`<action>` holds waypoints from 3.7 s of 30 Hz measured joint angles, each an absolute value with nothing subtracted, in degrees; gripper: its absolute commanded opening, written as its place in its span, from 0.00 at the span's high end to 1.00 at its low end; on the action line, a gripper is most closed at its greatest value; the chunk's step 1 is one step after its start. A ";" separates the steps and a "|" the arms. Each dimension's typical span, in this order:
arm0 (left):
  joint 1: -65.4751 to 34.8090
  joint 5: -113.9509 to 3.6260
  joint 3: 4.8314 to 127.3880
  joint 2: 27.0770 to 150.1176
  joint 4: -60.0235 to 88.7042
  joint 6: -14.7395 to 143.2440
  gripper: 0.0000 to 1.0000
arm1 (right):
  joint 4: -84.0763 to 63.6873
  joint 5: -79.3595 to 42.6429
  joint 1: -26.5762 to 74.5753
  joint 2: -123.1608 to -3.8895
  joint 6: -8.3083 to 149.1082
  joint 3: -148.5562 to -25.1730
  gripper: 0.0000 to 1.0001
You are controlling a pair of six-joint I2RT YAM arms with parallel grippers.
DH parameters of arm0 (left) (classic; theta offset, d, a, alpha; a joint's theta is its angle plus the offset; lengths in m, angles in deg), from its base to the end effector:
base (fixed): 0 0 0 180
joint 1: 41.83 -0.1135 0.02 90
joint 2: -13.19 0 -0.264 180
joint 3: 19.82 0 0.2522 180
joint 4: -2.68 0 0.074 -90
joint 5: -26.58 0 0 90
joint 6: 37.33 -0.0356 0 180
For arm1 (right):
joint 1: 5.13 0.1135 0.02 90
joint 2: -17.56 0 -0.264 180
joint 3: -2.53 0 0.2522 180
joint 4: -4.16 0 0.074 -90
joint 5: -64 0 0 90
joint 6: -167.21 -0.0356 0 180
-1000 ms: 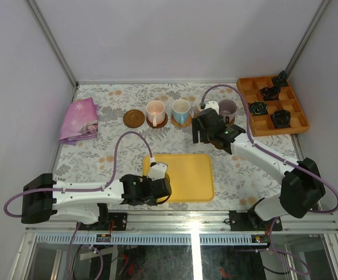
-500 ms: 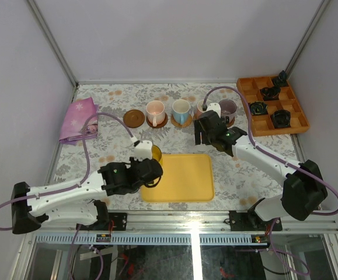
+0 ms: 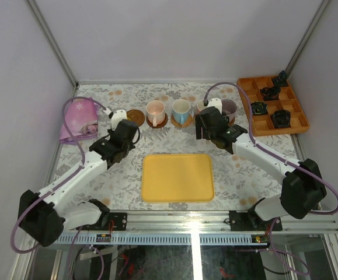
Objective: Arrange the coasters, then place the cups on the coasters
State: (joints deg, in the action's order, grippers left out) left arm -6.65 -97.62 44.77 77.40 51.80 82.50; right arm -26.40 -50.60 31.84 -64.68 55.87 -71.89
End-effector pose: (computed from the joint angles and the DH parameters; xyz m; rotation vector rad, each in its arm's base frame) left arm 0.1959 -0.1136 0.2751 -0.1539 2.2395 0.1274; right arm 0.2627 0.1792 0.2747 -0.0681 2.1712 0.0977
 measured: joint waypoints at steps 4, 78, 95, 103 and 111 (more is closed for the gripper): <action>-17.67 -91.19 45.32 83.71 44.52 76.00 1.00 | -25.74 -50.60 30.51 -65.77 56.26 -73.56 0.25; -32.14 -70.78 54.52 114.12 20.02 60.86 0.47 | -24.30 -47.34 27.54 -76.33 54.23 -83.39 0.26; -32.14 -71.57 54.52 112.43 20.61 61.21 0.08 | -24.30 -47.34 27.54 -77.16 54.30 -83.65 0.24; -32.14 -72.85 55.83 104.26 23.17 61.30 0.00 | -23.90 -47.58 25.18 -76.68 54.84 -85.01 0.18; -32.29 -82.76 60.70 98.95 30.07 65.47 0.00 | -23.93 -47.47 8.54 -72.94 53.88 -84.79 0.01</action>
